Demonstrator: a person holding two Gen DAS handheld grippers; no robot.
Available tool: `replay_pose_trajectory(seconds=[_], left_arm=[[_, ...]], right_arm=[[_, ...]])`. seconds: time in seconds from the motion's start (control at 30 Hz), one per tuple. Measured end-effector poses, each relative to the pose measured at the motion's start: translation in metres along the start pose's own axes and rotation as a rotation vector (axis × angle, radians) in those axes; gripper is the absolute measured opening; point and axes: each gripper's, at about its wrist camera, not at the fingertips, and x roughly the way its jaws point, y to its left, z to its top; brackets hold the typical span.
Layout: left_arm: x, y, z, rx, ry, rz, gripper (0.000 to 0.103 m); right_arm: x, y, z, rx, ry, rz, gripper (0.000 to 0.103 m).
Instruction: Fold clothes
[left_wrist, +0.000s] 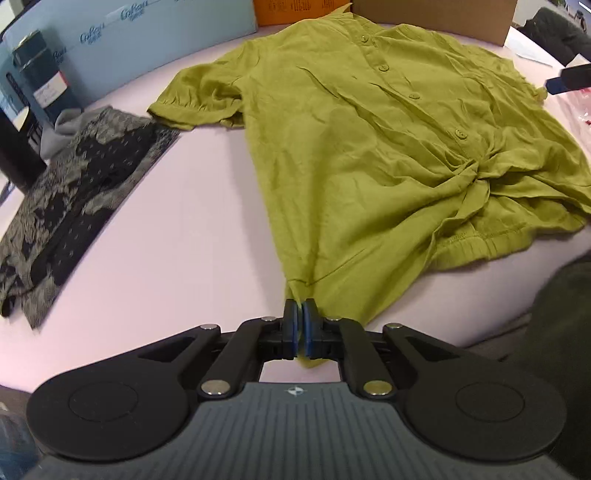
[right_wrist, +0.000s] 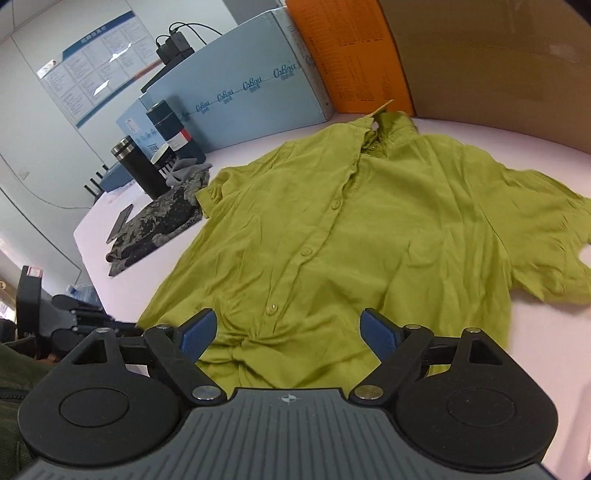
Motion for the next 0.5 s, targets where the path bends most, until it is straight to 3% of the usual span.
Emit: replay_pose_trajectory(seconds=[0.03, 0.13, 0.23, 0.33, 0.5], left_arm=[[-0.005, 0.009, 0.002, -0.036, -0.007, 0.001, 0.027], [-0.023, 0.036, 0.013, -0.139, -0.084, 0.006, 0.052], [-0.035, 0.066, 0.038, -0.238, -0.181, 0.032, 0.055], [-0.016, 0.094, 0.08, -0.333, -0.214, 0.128, 0.053], [0.044, 0.13, 0.144, -0.48, -0.218, 0.101, 0.048]], right_arm=[[0.006, 0.001, 0.005, -0.014, 0.009, -0.005, 0.085], [0.023, 0.007, 0.017, -0.052, 0.032, -0.009, 0.086], [0.043, 0.016, 0.026, -0.065, 0.047, 0.016, 0.088], [0.071, 0.034, 0.032, -0.066, 0.068, 0.057, 0.088], [0.122, 0.076, 0.031, -0.085, 0.133, 0.137, 0.088]])
